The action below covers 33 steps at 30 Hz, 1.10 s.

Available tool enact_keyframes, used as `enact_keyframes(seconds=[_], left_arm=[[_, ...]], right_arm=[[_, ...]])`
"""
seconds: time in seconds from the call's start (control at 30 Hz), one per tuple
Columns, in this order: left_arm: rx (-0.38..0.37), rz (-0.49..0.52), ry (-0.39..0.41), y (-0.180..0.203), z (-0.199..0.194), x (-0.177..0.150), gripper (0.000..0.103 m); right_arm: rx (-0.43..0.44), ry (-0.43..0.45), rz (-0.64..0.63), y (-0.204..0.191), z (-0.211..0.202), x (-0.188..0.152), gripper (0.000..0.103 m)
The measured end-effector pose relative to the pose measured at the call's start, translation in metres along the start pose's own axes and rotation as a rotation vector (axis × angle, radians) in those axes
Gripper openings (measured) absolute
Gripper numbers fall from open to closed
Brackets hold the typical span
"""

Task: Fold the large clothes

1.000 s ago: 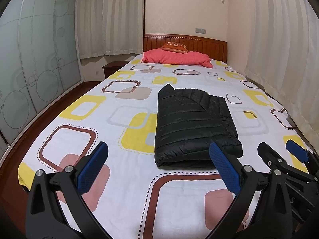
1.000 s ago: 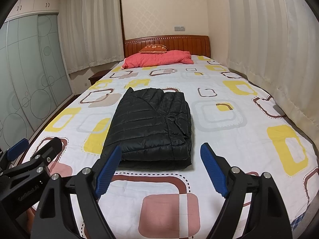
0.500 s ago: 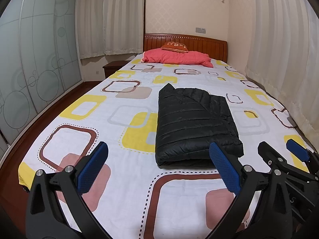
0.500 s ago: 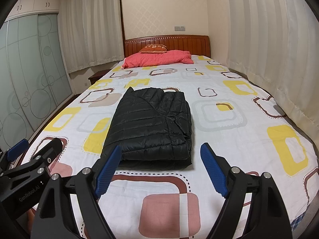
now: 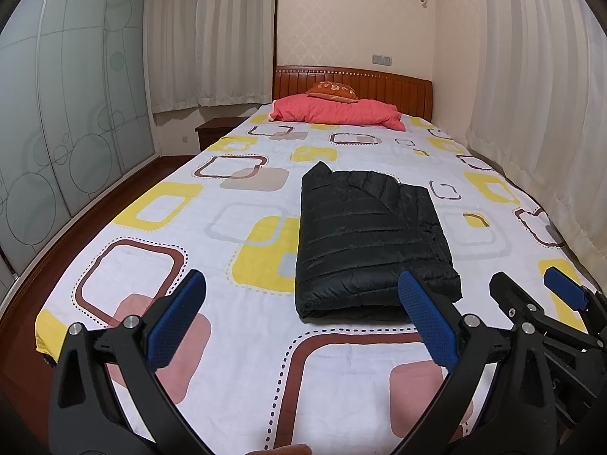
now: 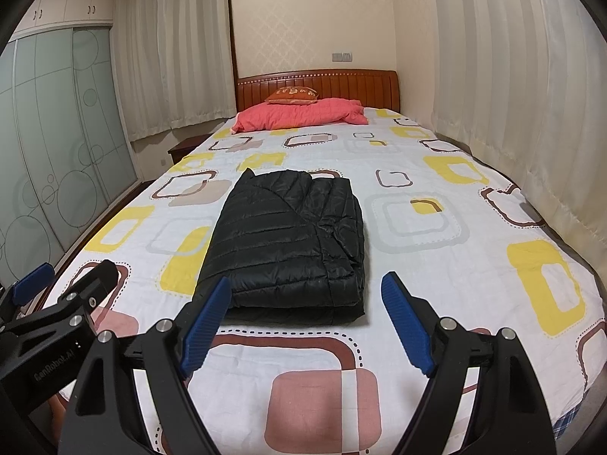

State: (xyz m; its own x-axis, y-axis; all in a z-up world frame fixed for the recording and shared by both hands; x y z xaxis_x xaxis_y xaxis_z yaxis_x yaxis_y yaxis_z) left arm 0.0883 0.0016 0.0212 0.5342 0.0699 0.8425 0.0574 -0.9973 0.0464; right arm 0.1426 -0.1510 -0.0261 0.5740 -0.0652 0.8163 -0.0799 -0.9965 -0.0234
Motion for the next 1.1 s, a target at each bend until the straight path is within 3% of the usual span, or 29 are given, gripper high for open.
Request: enact_keyframes(seconds=[1.1], left_arm=[[-0.006,0.004,-0.021,0.0026,0.0081,-0.0028,0.101]], right_arm=[[-0.001,-0.019,0.007,0.0014,0.0062,-0.0053,0.08]])
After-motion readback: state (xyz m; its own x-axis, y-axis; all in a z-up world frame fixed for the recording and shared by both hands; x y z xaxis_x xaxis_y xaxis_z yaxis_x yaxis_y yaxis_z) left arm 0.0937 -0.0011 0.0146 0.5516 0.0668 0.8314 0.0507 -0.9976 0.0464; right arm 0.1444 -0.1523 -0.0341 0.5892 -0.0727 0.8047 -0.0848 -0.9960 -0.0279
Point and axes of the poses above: each gripper's, at about its wrist camera, not at the fingertips, and z roughly the way its jaws point, y to its right, x to its top, the point moved 5 cm from there along z, roughly the way its jaws point, and after that the axes turned 3 degrees about -z, right-handed, at the moved point
